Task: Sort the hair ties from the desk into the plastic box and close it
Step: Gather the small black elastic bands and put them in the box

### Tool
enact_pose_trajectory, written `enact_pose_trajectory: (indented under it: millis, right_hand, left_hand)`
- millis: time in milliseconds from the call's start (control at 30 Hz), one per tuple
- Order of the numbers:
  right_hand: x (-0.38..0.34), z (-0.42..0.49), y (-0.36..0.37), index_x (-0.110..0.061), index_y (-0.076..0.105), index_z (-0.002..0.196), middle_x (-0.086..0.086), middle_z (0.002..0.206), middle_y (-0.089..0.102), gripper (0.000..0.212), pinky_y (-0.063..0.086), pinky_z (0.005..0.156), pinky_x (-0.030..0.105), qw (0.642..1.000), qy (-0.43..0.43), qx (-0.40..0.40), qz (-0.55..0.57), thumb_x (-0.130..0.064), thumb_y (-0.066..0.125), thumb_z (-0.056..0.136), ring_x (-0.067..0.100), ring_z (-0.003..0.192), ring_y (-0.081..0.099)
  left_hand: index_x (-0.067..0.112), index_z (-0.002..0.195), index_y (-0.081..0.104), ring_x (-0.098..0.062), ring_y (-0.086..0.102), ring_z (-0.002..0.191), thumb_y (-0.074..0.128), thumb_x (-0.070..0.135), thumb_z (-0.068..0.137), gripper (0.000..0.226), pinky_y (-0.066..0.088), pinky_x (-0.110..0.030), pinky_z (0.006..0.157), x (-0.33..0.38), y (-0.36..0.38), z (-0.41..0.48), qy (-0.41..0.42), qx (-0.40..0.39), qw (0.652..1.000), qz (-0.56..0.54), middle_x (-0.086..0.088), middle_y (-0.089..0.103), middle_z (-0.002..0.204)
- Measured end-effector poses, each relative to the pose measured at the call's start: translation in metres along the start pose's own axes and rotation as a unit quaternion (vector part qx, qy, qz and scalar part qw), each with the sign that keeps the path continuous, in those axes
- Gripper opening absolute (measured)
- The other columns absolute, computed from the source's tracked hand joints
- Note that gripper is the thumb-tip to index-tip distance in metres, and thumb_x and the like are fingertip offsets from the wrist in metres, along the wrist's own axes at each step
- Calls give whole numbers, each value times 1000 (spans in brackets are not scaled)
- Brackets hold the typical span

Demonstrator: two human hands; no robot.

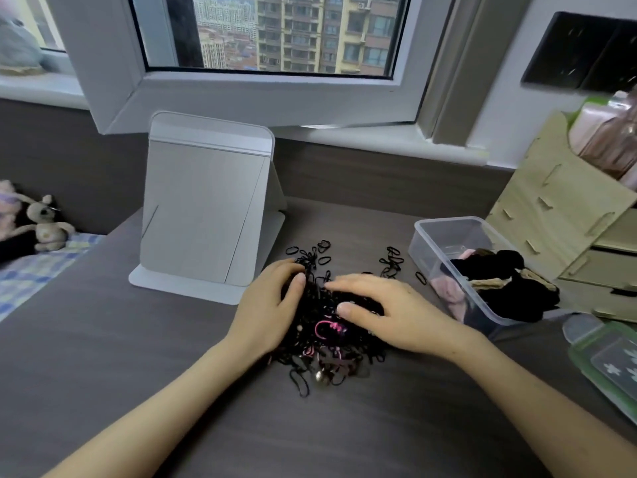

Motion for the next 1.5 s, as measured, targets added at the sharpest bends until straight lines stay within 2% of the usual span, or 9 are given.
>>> enact_pose_trajectory:
  millis: [133, 400, 533, 633, 833, 1033, 1133, 1367, 1500]
  right_hand:
    - [17, 14, -20, -35, 53, 125, -12, 127, 60, 36, 42, 89, 29, 984, 86, 145, -56, -46, 39, 93, 8, 115, 54]
    - [45, 40, -4, -20, 67, 108, -2, 105, 72, 25, 46, 90, 31, 972, 118, 201, 32, -22, 46, 93, 17, 103, 64]
    - [65, 51, -11, -11, 48, 131, 9, 138, 52, 42, 32, 104, 33, 969, 201, 131, -51, -32, 34, 98, 24, 130, 43]
    - [71, 54, -6, -5, 50, 127, 15, 137, 49, 46, 30, 103, 37, 967, 237, 51, -76, -35, 26, 100, 30, 131, 39]
    - [44, 12, 8, -5, 61, 101, 10, 110, 66, 40, 40, 86, 34, 976, 184, 111, 21, -33, 33, 99, 26, 105, 57]
    - [36, -14, -7, -13, 60, 112, 5, 116, 65, 35, 40, 92, 35, 962, 179, 196, -63, -32, 34, 97, 23, 107, 57]
    - [39, -9, -4, -8, 54, 116, 12, 121, 59, 36, 36, 95, 39, 939, 272, 115, -174, -30, 31, 98, 32, 111, 52]
    - [23, -23, 8, -17, 59, 115, 6, 113, 67, 31, 46, 87, 36, 964, 169, 199, -57, -25, 37, 95, 24, 105, 60]
    - [35, -4, -6, -11, 56, 113, 11, 117, 61, 32, 38, 83, 37, 941, 256, 179, -130, -25, 32, 97, 31, 104, 56]
  left_hand:
    - [21, 120, 59, -13, 35, 136, 38, 36, 96, 35, 27, -26, 105, 5, 8, 30, -3, -25, 999, 48, -2, 47, 142]
    - [30, 141, 33, -35, 9, 144, 17, 45, 97, 49, 8, -46, 116, -3, 42, 93, -79, -197, 965, 155, -8, 15, 157]
    - [23, 143, 30, -25, 5, 146, 15, 43, 98, 51, 0, -42, 119, -2, 49, 96, -52, -270, 951, 143, -3, 17, 157]
    - [22, 138, 42, -22, 14, 145, 19, 48, 97, 53, 8, -38, 120, 7, 44, 87, -55, -303, 948, 82, -5, 23, 155]
    - [29, 118, 63, -7, 51, 121, 27, 50, 96, 47, 31, -25, 109, 30, 23, 50, -7, -371, 929, -9, 7, 60, 130]
    - [39, 99, 70, 2, 60, 104, 37, 57, 90, 39, 39, -28, 104, 38, 5, 35, 2, -333, 942, -50, 15, 70, 108]
    - [38, 95, 71, 1, 61, 101, 40, 56, 88, 36, 42, -33, 103, 41, 1, 35, 13, -296, 955, -34, 14, 71, 104]
    - [25, 102, 70, -6, 59, 105, 44, 47, 91, 36, 44, -32, 98, 37, 3, 42, 24, -230, 973, 5, 8, 69, 109]
    - [18, 104, 69, -15, 56, 111, 42, 38, 94, 34, 42, -31, 94, 37, 17, 60, 26, -187, 980, 59, 1, 64, 117]
Point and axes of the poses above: each hand's wrist, its own z-axis towards the middle knuckle, its own y-axis out of the palm, x = y × z, the point moved 1 cm from there along z, towards the middle knuckle
